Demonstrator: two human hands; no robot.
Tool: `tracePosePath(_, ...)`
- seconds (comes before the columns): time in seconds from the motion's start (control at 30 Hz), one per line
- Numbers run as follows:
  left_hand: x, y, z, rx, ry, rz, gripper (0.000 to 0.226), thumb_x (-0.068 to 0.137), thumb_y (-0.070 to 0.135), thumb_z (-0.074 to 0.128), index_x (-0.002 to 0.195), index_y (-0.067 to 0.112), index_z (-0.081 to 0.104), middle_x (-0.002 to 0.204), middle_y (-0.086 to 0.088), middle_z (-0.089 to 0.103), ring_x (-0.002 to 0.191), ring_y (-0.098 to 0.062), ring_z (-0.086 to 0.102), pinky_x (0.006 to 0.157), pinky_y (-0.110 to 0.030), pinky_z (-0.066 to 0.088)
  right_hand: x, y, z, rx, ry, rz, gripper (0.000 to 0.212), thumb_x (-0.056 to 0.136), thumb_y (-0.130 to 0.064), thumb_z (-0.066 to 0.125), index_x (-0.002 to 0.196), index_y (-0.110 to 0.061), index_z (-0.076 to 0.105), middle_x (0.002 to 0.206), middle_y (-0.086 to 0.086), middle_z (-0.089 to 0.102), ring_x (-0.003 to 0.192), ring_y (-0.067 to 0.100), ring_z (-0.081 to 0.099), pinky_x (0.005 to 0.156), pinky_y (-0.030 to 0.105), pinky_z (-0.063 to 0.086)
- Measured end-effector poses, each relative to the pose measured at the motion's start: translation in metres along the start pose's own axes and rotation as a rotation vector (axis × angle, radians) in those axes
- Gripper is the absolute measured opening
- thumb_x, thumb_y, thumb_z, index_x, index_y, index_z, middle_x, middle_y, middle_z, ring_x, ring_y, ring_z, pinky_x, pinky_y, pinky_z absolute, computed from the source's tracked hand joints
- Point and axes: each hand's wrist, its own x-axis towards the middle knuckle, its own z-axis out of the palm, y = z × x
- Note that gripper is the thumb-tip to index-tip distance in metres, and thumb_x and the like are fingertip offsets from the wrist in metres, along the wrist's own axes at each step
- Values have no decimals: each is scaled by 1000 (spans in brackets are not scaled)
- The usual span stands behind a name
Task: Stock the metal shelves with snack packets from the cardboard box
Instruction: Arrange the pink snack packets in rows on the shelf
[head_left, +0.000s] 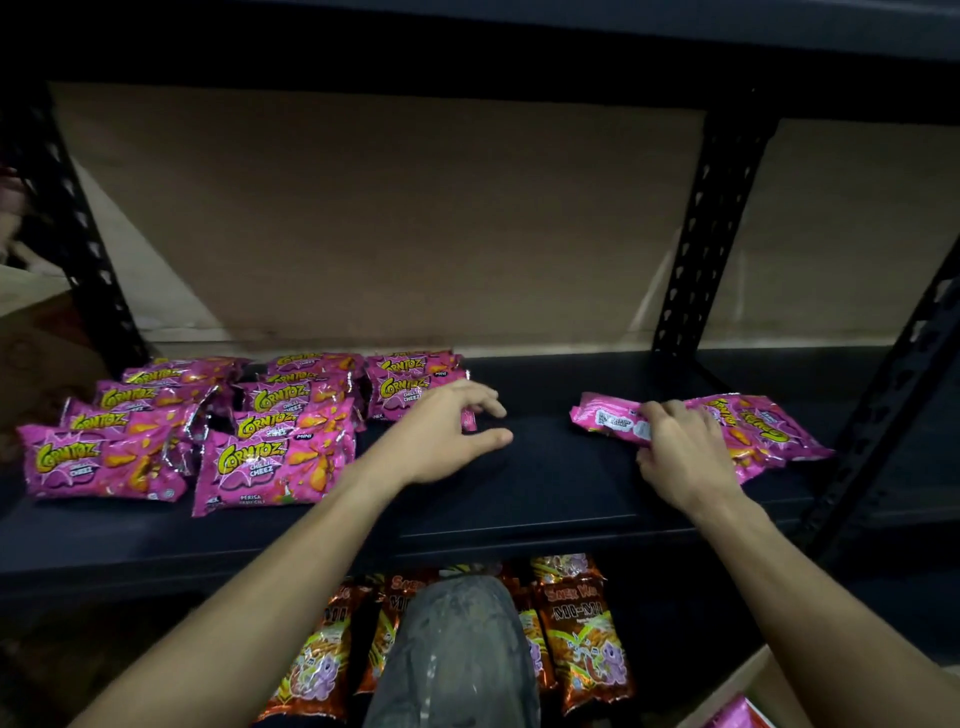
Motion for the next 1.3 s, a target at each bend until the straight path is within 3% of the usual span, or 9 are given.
tracePosePath(0.23, -24, -2, 42, -251, 37, -80, 19, 85, 31, 75, 103, 26, 72, 120, 19, 63, 101, 8, 60, 86, -11, 42, -21, -7, 10, 115, 227, -40, 31, 91, -20, 61, 121, -18, 64, 115, 4, 66, 111, 26, 56, 101, 41, 18)
tracePosePath(0.4, -32, -7, 53, -374, 84, -162, 25, 86, 27, 74, 111, 28, 68, 115, 16, 66, 103, 6, 61, 92, -16, 46, -37, -14, 1, 691, 258, 27, 23, 91, -20, 65, 114, -20, 68, 99, -8, 70, 95, 9, 63, 99, 36, 39)
tracePosePath(0.47, -31, -7, 52, -432, 87, -195, 29, 87, 28, 73, 115, 28, 65, 113, 14, 67, 104, 4, 63, 95, -20, 47, -39, -16, -4, 937, 233, 96, 18, 93, -19, 66, 111, -19, 69, 97, -9, 70, 90, -3, 64, 86, 25, 51)
tracePosePath(0.57, -31, -6, 52, -472, 63, -198, 35, 88, 28, 73, 121, 24, 61, 119, 12, 66, 103, 1, 64, 93, -16, 46, -42, -19, -7, 1156, 187, 193, 8, 96, -20, 63, 100, -19, 71, 92, -6, 72, 78, -9, 64, 69, 16, 47)
tracePosePath(0.67, -33, -5, 53, -524, 37, -194, 48, 87, 31, 73, 130, 21, 55, 122, 9, 64, 104, -3, 64, 88, -12, 46, -42, -19, -2, 1287, 95, 254, 12, 97, -25, 62, 96, -16, 71, 86, -1, 74, 74, 2, 67, 70, 25, 52)
tracePosePath(0.8, -33, -5, 50, -627, 71, -224, 77, 75, 51, 73, 140, 23, 43, 128, 10, 60, 110, -6, 63, 97, -26, 49, -44, -19, 5, 1347, 4, 217, 30, 95, -39, 62, 89, -11, 72, 80, 11, 73, 74, 18, 64, 74, 39, 53)
tracePosePath(0.93, -34, -1, 50, -687, 77, -275, 88, 70, 58, 73, 142, 26, 34, 126, 10, 63, 111, -6, 63, 93, -21, 47, -45, -31, 7, 1549, 11, 233, 30, 97, -33, 61, 87, -6, 68, 69, 1, 68, 69, 15, 61, 70, 32, 54)
tracePosePath(1.1, -31, 10, 45, -765, 58, -310, 57, 74, 53, 70, 118, 17, 61, 107, 1, 74, 95, -10, 71, 86, -17, 47, -48, -52, 8, 1743, -123, 194, 23, 96, -18, 62, 105, 3, 64, 97, 20, 75, 93, 32, 73, 85, 41, 58)
tracePosePath(1.3, -26, 9, 27, -681, 117, -285, 24, 82, 28, 78, 99, 15, 66, 92, -4, 74, 84, -14, 71, 74, -10, 49, -52, -62, 13, 1541, -192, 102, 14, 97, -16, 62, 101, -6, 70, 94, 9, 77, 97, 21, 73, 91, 35, 57)
